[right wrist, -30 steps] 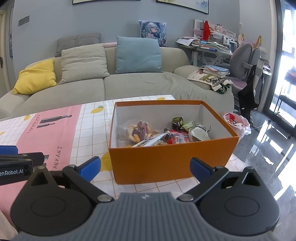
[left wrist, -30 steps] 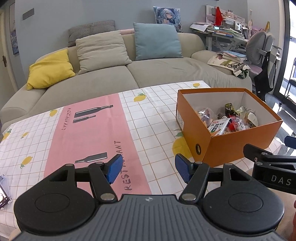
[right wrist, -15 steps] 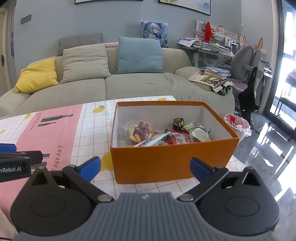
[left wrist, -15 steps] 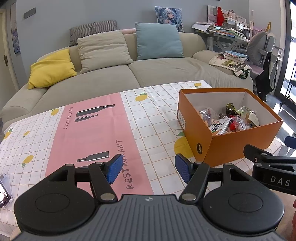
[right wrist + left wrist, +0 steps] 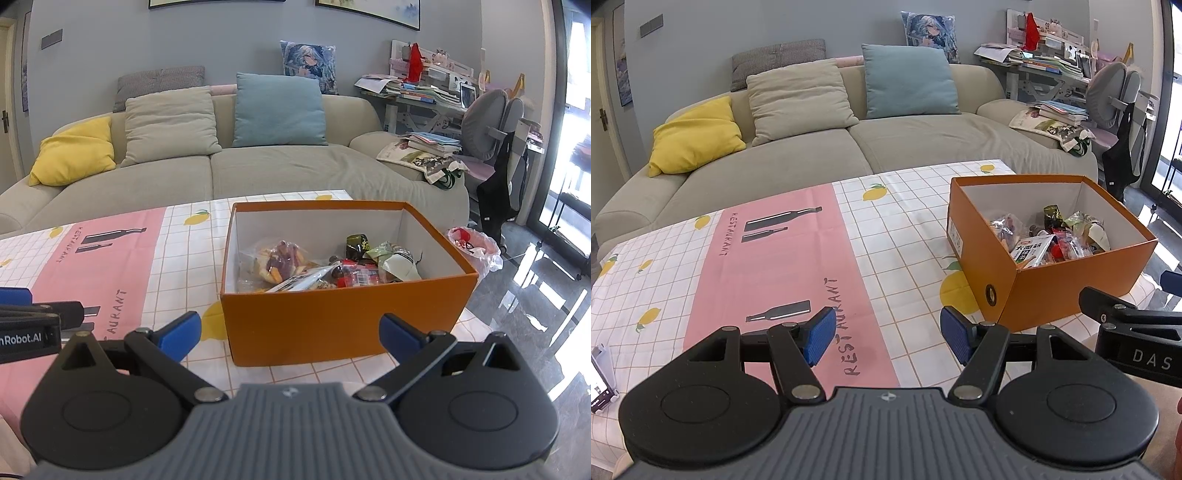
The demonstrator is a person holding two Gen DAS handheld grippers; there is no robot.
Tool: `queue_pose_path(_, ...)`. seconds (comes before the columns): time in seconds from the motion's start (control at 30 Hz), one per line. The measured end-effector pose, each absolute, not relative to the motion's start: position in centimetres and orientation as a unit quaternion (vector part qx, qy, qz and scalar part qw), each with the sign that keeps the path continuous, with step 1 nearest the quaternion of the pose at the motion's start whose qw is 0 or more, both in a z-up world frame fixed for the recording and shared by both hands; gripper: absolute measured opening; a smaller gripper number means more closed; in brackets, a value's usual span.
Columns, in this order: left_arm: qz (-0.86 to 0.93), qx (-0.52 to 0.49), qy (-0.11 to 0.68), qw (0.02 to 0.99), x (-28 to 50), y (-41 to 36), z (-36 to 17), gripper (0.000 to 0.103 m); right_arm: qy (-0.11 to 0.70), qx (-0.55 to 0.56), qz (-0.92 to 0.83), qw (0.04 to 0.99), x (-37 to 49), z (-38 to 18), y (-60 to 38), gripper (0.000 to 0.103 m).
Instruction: Organize snacks
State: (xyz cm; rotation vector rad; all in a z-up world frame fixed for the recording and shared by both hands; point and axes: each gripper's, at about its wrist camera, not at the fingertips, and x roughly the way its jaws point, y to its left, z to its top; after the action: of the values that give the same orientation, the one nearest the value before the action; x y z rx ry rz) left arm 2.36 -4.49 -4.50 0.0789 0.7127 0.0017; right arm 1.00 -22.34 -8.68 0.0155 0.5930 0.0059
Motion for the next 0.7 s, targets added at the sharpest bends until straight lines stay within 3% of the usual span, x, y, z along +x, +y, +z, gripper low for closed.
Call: queue_pose_path(0.7,0.000,0.035,0.348,0.937,2.27,-4.37,-4.12,0.076,0.292,0.002,0.005,0.956,0.87,-8.66,-22.24,0.100)
